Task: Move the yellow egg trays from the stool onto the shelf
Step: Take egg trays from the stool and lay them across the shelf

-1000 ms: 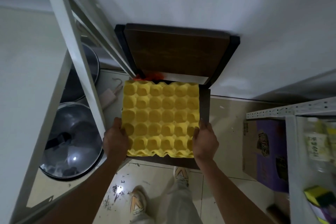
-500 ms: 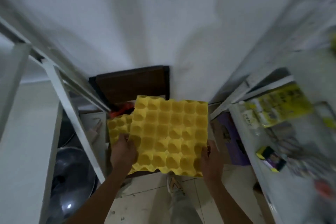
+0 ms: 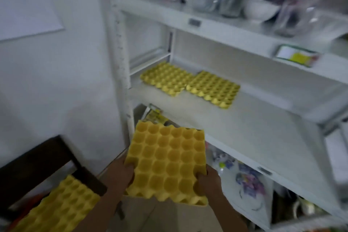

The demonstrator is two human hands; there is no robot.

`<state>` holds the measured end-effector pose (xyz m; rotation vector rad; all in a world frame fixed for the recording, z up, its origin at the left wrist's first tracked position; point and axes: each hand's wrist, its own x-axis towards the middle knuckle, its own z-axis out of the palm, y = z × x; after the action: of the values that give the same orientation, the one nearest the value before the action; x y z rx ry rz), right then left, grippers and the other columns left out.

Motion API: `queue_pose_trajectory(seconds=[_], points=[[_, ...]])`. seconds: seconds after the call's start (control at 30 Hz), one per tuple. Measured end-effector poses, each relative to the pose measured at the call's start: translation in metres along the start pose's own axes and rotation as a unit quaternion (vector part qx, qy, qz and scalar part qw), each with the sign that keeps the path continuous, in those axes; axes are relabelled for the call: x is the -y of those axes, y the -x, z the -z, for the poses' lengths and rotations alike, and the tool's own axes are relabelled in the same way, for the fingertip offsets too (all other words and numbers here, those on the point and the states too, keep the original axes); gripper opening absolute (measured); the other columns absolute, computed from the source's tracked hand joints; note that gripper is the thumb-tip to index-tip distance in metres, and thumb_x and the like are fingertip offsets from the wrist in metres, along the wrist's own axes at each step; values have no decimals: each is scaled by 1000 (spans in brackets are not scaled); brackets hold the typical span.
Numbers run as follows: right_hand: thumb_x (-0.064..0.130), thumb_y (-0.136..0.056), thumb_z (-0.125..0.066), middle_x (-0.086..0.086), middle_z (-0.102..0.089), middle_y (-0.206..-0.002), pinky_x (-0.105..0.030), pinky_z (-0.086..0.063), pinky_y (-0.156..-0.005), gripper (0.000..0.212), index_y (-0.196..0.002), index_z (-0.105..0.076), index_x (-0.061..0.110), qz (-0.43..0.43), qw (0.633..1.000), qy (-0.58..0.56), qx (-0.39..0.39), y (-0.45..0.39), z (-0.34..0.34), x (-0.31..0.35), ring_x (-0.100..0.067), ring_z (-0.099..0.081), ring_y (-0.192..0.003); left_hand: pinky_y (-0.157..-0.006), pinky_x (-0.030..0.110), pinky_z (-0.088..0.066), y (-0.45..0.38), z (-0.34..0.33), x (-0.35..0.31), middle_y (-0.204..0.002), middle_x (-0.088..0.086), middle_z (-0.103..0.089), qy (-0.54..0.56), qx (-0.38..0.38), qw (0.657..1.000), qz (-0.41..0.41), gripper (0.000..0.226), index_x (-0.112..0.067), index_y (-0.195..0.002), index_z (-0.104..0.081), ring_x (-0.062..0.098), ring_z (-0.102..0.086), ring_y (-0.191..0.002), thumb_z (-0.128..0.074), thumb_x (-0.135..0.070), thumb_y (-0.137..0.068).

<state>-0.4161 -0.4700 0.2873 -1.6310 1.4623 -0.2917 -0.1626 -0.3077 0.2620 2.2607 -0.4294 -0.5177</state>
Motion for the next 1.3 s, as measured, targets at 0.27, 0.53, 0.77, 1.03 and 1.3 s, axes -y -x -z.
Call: queue_pose_trajectory(seconds=[0.27, 0.53, 0.77, 1.03, 1.3], points=[[19, -91, -59, -11, -70, -93, -27, -44, -61, 37, -127, -68, 14, -81, 991, -35, -98, -6, 93, -16, -25, -63, -77, -85, 42, -58, 16, -37, -117, -95, 9, -73, -54, 80, 993, -65, 24, -15, -102, -76, 29, -67, -89, -56, -21, -89], [23, -88, -59, -14, -72, -107, -35, -47, -75, 27, -113, -67, 15, -96, 984, -49, -143, -55, 94, 2, -32, -64, -91, -72, 35, -44, -47, -66, -158, -86, -2, -62, -65, 74, 990, -105, 20, -23, -102, -66, 27, -59, -84, -59, -31, -84], [28, -89, -57, -13, -69, -103, -38, -50, -74, 26, -109, -63, 14, -106, 979, -42, -168, -154, 59, 44, -33, -63, -89, -80, 38, -56, -148, -90, -192, -100, 3, -74, -122, 48, 979, -154, 24, -21, -108, -72, 26, -67, -92, -62, -33, -90], [24, -92, -50, -13, -67, -109, -51, -57, -86, 30, -114, -67, 14, -137, 966, -25, -218, -206, 39, 60, -36, -65, -97, -78, 35, -56, -214, -113, -197, -106, 2, -74, -137, 46, 965, -218, 31, -20, -119, -72, 20, -69, -94, -67, -32, -91], [19, -93, -54, -9, -64, -126, -50, -54, -83, 48, -140, -46, 26, -119, 956, -18, -267, -213, 24, 76, -38, -63, -111, -72, 36, -58, -243, -111, -197, -96, -5, -73, -121, 64, 952, -275, 29, -22, -112, -70, 13, -68, -82, -70, -37, -88]])
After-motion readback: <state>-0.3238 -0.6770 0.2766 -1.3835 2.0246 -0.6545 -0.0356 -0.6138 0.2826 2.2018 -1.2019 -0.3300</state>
